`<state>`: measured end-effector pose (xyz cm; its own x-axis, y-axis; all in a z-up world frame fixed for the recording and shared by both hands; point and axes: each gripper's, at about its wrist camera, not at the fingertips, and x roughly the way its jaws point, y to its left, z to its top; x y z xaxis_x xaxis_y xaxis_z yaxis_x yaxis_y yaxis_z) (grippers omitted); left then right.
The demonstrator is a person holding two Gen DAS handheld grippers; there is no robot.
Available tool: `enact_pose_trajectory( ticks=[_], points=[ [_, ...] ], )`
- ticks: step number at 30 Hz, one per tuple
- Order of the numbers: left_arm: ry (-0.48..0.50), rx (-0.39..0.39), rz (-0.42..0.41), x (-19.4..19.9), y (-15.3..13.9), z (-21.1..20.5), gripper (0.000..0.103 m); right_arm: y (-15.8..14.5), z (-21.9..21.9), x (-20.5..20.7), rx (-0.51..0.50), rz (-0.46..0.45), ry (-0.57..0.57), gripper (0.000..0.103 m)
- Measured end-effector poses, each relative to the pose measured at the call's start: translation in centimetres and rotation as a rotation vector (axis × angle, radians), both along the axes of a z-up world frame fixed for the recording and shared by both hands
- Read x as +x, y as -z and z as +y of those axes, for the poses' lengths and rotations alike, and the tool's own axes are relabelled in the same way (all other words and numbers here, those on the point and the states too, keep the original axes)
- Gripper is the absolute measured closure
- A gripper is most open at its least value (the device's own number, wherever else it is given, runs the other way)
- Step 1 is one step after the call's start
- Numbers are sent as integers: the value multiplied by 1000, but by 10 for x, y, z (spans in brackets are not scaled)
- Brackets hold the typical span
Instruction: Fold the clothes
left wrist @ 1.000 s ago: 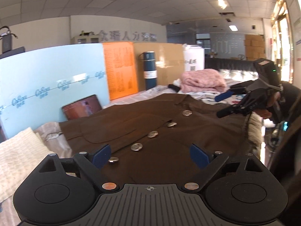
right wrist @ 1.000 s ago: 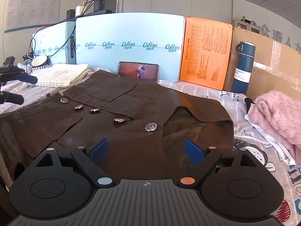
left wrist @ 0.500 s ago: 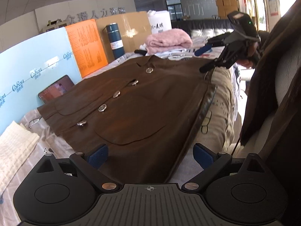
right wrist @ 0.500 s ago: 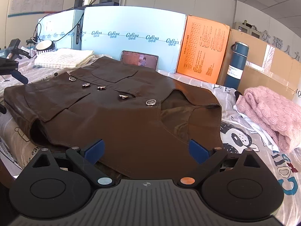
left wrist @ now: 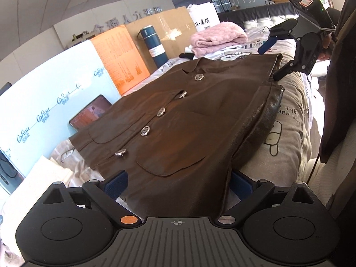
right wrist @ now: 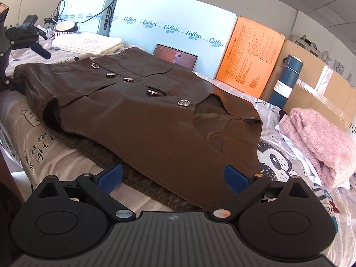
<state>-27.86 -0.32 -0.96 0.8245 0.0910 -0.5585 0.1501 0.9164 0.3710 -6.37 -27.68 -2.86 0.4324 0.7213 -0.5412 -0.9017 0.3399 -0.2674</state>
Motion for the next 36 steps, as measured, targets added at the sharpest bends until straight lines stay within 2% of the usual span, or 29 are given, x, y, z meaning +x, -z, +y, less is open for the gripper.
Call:
enact_pose_trajectory(
  ticks=[3, 6, 8, 10, 13, 17, 25, 29, 33, 36],
  points=[
    [2, 14, -14, 5, -2, 0, 4, -1, 9, -1, -12, -13, -48, 4],
    [40, 52, 27, 6, 3, -12, 4, -1, 22, -3, -27, -21, -113, 4],
    [52, 89, 29, 5, 3, -17, 4, -1, 31, -6, -34, -25, -157, 4],
    [62, 90, 29, 4, 1, -17, 4, -1, 36, -7, -31, -24, -183, 4],
    [77, 81, 13, 10, 3, -20, 4, -1, 44, -5, -24, -13, -207, 4],
    [95, 120, -43, 19, 4, -23, 4, 0, 47, -7, -22, -10, -223, 4],
    [13, -43, -115, 29, -16, 9, 4, -5, 34, -11, 14, 27, -254, 4],
    [12, -60, -120, 32, -20, 14, 4, -10, 40, -17, 53, 50, -324, 4],
    [3, -72, -126, 36, -22, 19, 4, -14, 42, -19, 60, 22, -338, 4],
    [-15, -123, -137, 38, -24, 29, 4, -22, 29, -14, 98, 11, -280, 4]
  ],
)
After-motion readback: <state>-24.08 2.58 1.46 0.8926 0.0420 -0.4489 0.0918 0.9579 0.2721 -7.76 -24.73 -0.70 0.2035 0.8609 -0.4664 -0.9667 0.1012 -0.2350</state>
